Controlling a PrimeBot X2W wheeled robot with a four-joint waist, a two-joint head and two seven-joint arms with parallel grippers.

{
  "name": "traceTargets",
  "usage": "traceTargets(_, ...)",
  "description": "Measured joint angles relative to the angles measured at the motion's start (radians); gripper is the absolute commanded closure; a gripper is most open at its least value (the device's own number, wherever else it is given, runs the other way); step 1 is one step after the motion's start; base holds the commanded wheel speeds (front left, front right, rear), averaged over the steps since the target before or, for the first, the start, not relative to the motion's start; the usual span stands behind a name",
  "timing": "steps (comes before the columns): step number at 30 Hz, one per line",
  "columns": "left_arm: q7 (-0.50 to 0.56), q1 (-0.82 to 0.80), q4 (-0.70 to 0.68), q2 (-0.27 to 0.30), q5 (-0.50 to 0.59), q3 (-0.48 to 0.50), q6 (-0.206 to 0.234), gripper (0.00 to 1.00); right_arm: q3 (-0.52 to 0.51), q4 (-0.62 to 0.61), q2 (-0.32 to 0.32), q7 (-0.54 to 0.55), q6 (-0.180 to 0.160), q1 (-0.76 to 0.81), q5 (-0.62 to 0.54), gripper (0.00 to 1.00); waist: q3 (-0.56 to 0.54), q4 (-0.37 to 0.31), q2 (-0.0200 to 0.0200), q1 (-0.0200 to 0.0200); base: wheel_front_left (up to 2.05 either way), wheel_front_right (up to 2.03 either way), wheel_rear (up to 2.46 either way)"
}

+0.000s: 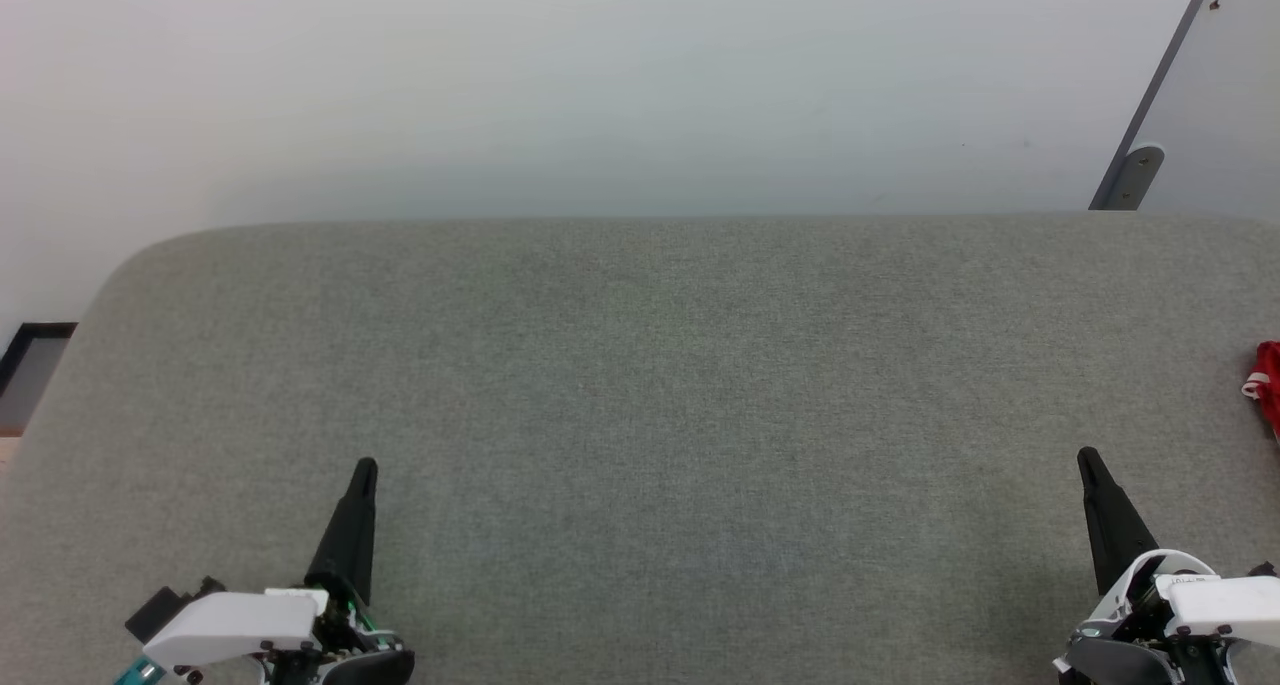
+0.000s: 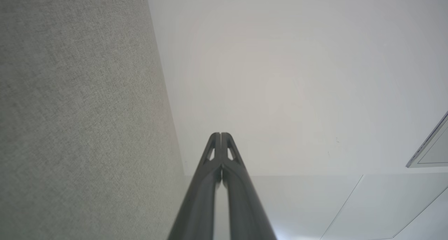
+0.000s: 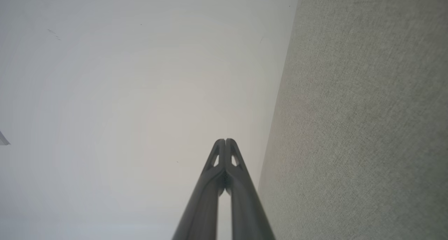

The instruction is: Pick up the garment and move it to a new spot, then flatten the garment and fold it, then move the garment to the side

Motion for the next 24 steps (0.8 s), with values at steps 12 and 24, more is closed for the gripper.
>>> traceTargets(12, 0.001, 0.000, 0.000, -0.002, 0.002, 0.004, 0.000, 1.00, -0.001, 0.000, 0.000, 0.000, 0.000, 0.000, 0.000, 1.00, 0.000, 0.000, 0.0000, 0.0000, 0.00, 0.00, 0.00)
traceTargets(24, 0.006, 0.000, 0.000, -0.005, 0.002, 0.007, 0.000, 1.00, -0.001, 0.000, 0.001, 0.002, 0.000, 0.000, 0.000, 1.00, 0.000, 0.000, 0.0000, 0.0000, 0.00, 0.00, 0.00)
